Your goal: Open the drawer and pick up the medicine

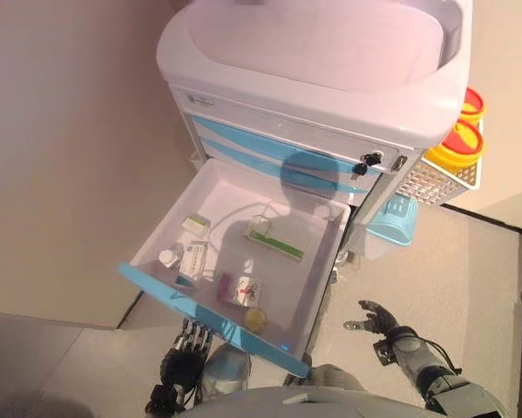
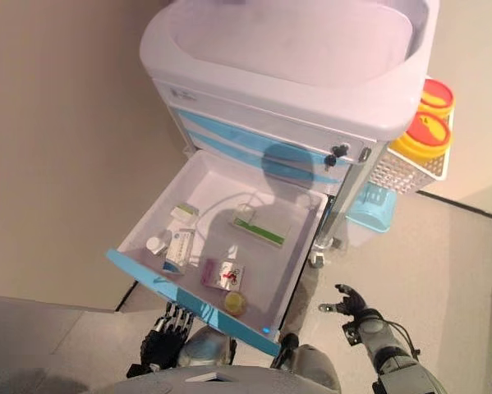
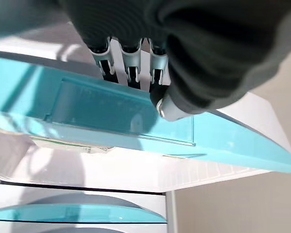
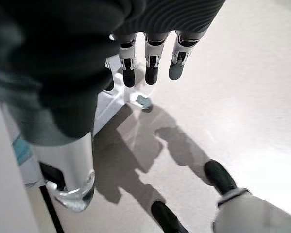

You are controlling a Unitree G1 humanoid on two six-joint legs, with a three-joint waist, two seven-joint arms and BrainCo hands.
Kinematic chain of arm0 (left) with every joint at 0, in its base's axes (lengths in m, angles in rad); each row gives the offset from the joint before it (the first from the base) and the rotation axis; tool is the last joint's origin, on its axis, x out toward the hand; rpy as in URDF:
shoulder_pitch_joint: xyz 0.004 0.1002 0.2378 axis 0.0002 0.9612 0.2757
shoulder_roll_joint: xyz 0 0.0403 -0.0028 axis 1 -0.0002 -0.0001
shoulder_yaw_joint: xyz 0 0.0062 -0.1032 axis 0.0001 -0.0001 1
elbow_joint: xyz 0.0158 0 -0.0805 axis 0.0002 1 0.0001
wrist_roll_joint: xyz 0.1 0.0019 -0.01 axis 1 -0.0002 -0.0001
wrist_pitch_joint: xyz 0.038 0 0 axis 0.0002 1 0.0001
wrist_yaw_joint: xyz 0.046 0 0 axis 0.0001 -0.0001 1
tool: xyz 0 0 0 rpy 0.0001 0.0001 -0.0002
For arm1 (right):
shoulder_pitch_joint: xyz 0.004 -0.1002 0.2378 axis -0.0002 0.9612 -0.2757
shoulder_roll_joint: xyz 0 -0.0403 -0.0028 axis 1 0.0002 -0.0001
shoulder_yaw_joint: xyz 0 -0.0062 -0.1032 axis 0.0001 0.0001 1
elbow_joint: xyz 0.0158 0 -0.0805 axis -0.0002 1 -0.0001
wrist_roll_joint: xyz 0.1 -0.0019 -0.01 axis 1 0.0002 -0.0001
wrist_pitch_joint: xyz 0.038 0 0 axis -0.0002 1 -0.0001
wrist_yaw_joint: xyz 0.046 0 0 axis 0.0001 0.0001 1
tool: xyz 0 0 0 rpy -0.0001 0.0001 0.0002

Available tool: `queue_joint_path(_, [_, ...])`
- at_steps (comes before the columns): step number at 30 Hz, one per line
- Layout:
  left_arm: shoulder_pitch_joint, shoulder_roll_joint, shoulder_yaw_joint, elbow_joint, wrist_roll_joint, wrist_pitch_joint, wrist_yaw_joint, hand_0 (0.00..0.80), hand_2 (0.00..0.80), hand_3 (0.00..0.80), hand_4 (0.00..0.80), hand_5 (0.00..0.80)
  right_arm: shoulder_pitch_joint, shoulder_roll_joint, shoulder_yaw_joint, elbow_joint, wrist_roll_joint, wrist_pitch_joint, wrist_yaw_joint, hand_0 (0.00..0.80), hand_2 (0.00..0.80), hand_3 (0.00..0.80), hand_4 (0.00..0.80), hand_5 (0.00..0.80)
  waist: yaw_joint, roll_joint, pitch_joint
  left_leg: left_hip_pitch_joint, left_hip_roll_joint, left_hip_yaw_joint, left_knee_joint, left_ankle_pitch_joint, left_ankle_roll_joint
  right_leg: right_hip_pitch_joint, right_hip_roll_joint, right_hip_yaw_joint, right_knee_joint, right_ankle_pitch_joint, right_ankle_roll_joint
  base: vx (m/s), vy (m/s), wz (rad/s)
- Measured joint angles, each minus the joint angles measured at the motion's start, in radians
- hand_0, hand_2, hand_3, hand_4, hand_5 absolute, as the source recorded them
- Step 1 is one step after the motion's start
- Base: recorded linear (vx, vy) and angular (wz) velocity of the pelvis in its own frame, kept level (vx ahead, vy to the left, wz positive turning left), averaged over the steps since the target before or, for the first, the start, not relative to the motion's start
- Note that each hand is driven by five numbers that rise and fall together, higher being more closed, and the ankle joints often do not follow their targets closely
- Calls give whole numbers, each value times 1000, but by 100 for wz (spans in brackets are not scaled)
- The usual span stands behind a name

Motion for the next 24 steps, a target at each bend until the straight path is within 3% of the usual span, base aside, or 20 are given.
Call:
queue_joint_path(3, [23,4,-14,0,76,-76,-3,0,0,0,0,0,20,1,-2,14,-1,-8,2,0,0,0,0,0,-7,-1,-26,12,-5,18,-13,-4,9,1,-4,17,-1,0,9,58,62,-13])
queue_joint_path(5, [32,15,-31,-14,155,-177,29,0,0,0,0,0,40,1,-7,13,-2,-34,8,0,0,0,0,0,-20,2,-56,15,-7,29,-15,-9,15,1,-6,27,-6,2,15,55,59,-11])
queue_joint_path(8, [20,66,-55,-20,307,-321,183,0,0,0,0,0,70,0,-2,-2,-23,-85,12,0,0,0,0,0,-35,12,-89,28,-6,40,-32,-9,17,6,-3,33,-14,6,21,70,70,-8])
queue_joint_path(11, [-1,122,-91,-8,570,-423,465,0,0,0,0,0,100,-3,22,-116,-55,-119,-49,0,0,0,0,0,-61,7,-97,44,-1,65,-45,-8,19,5,2,59,-21,8,30,49,73,-24])
queue_joint_path(14, [-23,142,-117,-10,786,-437,666,0,0,0,0,0,136,-20,47,-376,-68,-81,-122,0,0,0,0,0,-100,-1,-101,46,1,79,-50,-11,23,-1,10,91,-40,27,36,53,86,-32])
queue_joint_path(18, [1,152,-173,-40,972,-443,777,0,0,0,0,0,161,-67,41,-737,-135,-21,-233,0,0,0,0,0,-136,-1,-105,68,-2,128,-77,-9,44,5,18,154,-87,67,53,63,78,-41])
queue_joint_path(21, [-2,143,-215,-41,1052,-453,822,0,0,0,0,0,146,-102,42,-862,-231,-37,-280,0,0,0,0,0,-150,-6,-109,80,-3,163,-103,-3,58,9,21,192,-126,99,65,74,57,-33])
queue_joint_path(24, [-22,136,-226,-37,1090,-449,848,0,0,0,0,0,101,-178,48,-981,-334,-99,-287,0,0,0,0,0,-165,-11,-120,89,-5,180,-128,8,72,23,20,207,-168,129,77,46,9,-16])
